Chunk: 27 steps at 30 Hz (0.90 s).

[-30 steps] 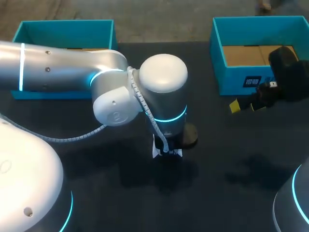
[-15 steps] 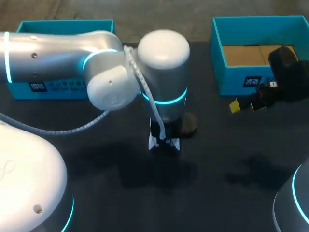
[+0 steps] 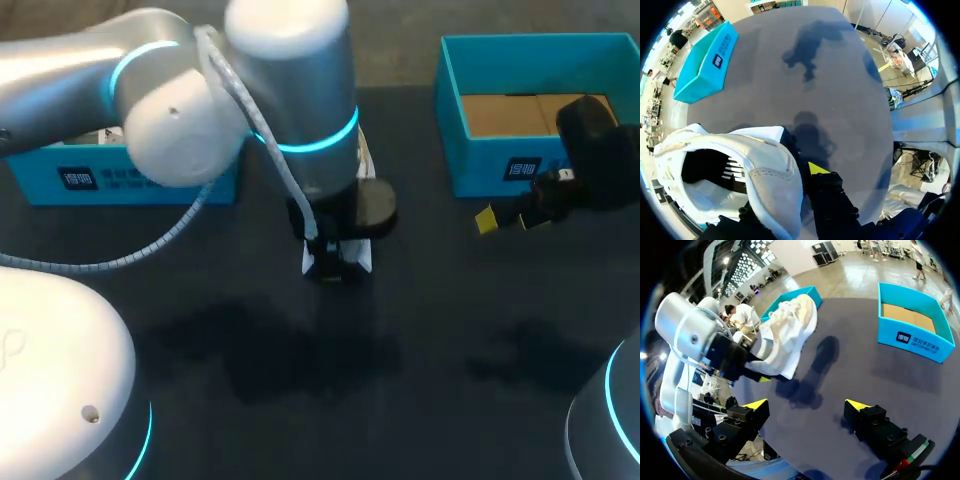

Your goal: Take the shoe out of the shoebox, open the shoe tongue, remove and reinsert the insole, then place the shoe into the shoebox

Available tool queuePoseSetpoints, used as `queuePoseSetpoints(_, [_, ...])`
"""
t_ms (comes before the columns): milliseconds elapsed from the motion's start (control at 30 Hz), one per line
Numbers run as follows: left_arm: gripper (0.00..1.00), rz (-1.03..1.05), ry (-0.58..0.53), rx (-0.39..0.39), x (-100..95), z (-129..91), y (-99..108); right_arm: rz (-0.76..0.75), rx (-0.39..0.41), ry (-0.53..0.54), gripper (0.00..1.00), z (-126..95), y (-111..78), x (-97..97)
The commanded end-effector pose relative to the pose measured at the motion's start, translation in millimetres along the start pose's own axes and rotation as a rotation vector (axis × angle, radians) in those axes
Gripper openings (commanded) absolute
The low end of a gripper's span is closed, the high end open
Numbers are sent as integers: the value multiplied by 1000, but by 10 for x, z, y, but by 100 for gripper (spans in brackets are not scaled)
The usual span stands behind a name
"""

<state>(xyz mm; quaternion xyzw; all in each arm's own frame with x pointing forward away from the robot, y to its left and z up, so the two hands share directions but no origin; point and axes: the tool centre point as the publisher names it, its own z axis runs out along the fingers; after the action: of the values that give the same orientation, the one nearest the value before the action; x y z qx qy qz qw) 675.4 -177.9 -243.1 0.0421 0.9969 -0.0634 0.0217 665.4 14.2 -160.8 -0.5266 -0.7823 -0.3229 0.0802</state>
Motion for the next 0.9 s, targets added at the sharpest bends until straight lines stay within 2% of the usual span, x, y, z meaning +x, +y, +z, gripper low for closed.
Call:
queuePoseSetpoints(33, [0, 24, -23, 28, 55, -487, 92, 2, 1, -1, 100, 15, 4, -1])
queuePoseSetpoints(133, [0, 34, -49, 18, 63, -562, 88, 2, 1, -1, 100, 15, 4, -1])
queuePoseSetpoints(900, [0, 34, -49, 18, 63, -562, 88, 2, 1, -1, 100, 15, 4, -1])
